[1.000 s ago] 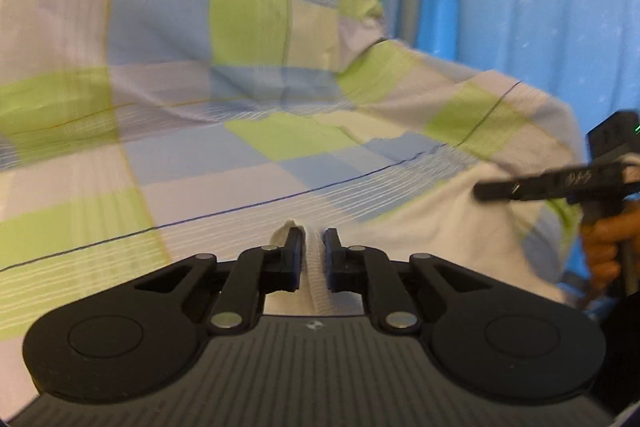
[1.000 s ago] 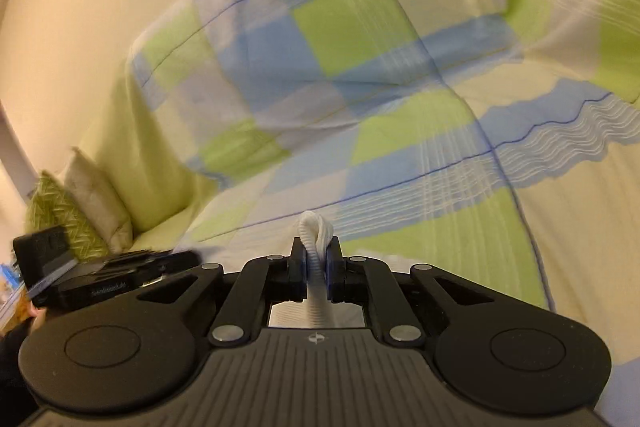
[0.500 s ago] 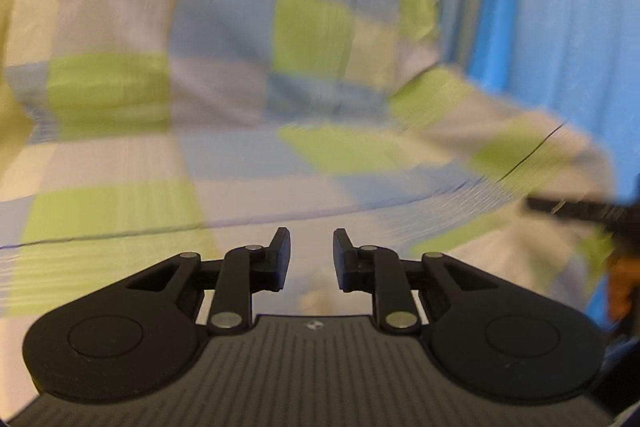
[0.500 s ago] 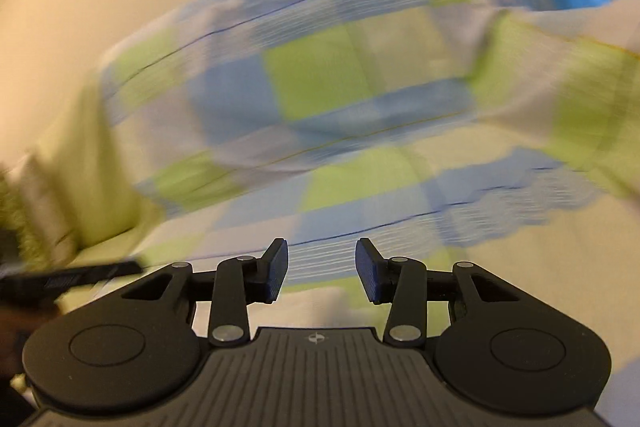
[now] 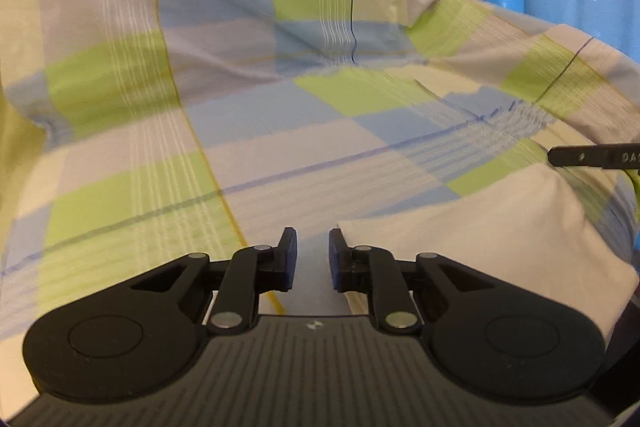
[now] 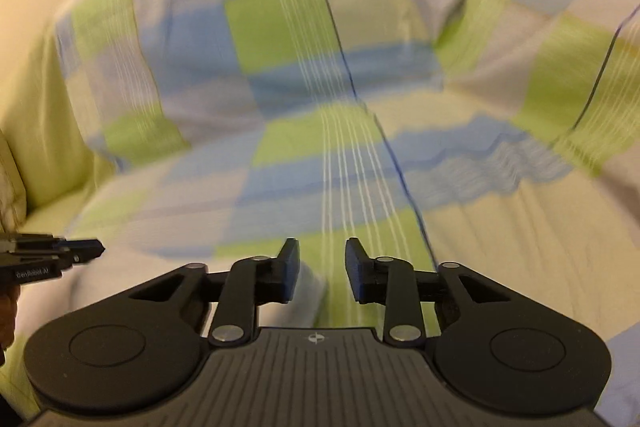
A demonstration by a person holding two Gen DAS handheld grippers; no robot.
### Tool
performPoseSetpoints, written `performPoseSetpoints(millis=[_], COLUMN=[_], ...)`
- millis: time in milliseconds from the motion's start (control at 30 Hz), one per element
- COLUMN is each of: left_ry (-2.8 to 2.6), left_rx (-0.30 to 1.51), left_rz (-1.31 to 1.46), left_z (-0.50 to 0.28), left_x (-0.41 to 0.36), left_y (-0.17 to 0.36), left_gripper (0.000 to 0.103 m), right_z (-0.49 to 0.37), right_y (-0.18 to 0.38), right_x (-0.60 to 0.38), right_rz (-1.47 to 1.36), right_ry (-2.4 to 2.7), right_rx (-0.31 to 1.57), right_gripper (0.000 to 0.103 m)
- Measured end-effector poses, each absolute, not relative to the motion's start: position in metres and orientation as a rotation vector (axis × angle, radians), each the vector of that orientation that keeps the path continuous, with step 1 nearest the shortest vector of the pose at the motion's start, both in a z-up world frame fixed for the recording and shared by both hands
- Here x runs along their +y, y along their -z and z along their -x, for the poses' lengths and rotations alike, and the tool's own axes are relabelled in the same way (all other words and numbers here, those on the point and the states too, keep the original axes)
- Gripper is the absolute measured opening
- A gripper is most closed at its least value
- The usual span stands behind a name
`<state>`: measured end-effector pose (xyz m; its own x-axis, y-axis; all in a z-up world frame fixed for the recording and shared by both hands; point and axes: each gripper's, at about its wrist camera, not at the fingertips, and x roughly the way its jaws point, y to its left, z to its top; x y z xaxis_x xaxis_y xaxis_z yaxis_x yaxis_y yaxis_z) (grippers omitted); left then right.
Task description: Fold clothes
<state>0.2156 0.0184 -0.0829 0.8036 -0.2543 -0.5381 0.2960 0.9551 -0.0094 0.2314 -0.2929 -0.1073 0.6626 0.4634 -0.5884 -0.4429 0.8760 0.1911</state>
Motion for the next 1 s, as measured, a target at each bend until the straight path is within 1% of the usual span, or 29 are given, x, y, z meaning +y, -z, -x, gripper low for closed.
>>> performPoseSetpoints(millis=[100,233,300,400,433,467,567,667,733,800,867,933,1000], left_ry=[0.4,0.508,0.518,0.465,0.447,0.431,0.436,0.528,0.574,0.581,0.574,0.57,0.559], left_rx=[0.531,0.586,0.626,0.624,0.623,0.621,0.561,0.5,0.523,0.568,0.565,0.572,0.592], left_rz=[-0.02,-0.124,-0.194,-0.243,-0.227,-0.203,-0.188,-0.176,-0.224,-0.328,-0.44,-0.422,-0.337], left_z=[-0.208,-0.199,-0.196,-0.193,-0.192,-0.192,-0.184,-0.177,-0.178,-0.178,-0.173,-0.173,-0.179], left_x=[0.015,-0.009,-0.019,-0.016,-0.012,-0.007,-0.005,-0.018,-0.035,-0.051,-0.064,-0.063,-0.051], left_y=[0.071,0.08,0.088,0.091,0.09,0.089,0.081,0.072,0.075,0.089,0.1,0.098,0.095], left_gripper=[0.013,0.013,0.013,0.015,0.015,0.013,0.011,0.012,0.012,0.012,0.013,0.013,0.015], right_z=[-0.222,-0.209,-0.203,-0.2,-0.201,-0.201,-0.197,-0.189,-0.187,-0.186,-0.183,-0.182,-0.185], right_y=[0.105,0.101,0.099,0.102,0.101,0.1,0.091,0.087,0.089,0.092,0.095,0.096,0.092], right_x=[-0.284,-0.272,-0.265,-0.272,-0.279,-0.286,-0.297,-0.283,-0.269,-0.253,-0.242,-0.234,-0.237], right_rz=[0.019,0.088,0.123,0.179,0.157,0.125,0.009,0.028,0.048,0.069,0.112,0.135,0.083], right_ry=[-0.562,-0.629,-0.662,-0.58,-0.54,-0.511,-0.558,-0.626,-0.677,-0.724,-0.74,-0.747,-0.754], right_rx=[0.679,0.685,0.687,0.701,0.707,0.709,0.655,0.611,0.623,0.663,0.688,0.699,0.689], right_gripper=[0.031,0.029,0.025,0.024,0.025,0.029,0.029,0.029,0.029,0.029,0.029,0.031,0.03])
